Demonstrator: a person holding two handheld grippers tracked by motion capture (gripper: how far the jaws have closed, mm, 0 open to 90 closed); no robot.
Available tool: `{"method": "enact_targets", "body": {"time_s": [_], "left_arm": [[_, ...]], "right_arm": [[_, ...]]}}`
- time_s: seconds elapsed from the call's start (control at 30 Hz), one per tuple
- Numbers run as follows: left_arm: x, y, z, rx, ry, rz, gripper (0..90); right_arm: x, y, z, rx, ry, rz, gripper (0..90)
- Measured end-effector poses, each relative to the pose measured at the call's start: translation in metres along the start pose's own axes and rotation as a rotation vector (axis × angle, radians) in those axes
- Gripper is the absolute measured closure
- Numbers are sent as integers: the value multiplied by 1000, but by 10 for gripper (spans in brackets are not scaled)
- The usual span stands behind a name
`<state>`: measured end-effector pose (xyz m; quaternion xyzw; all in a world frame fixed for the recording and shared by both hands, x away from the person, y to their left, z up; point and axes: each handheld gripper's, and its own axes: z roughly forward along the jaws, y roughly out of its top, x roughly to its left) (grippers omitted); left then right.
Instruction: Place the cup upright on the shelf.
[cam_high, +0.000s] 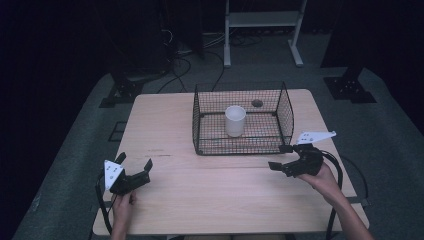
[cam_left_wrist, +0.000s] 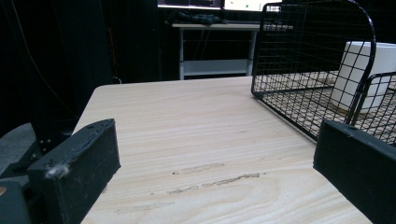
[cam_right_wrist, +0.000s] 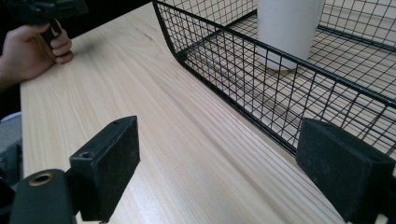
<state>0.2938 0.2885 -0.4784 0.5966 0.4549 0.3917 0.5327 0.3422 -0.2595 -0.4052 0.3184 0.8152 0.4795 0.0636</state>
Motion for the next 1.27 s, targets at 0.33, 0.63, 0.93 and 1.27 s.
{"method": "enact_targets", "body": {"time_s": [0.33, 0.63, 0.93, 1.27], "left_arm": [[0, 0, 0, -1, 0, 0, 0], [0, 0, 0, 0, 0, 0, 0], [0, 0, 0, 0, 0, -1, 0], [0, 0, 0, -1, 3, -4, 0]], "right_arm": [[5, -17, -4, -15, -24, -15, 128], [0, -33, -14, -37, -55, 9, 129], [-1, -49, -20, -60, -81, 34, 129], [18, -80, -22, -190, -114, 79, 129]]}}
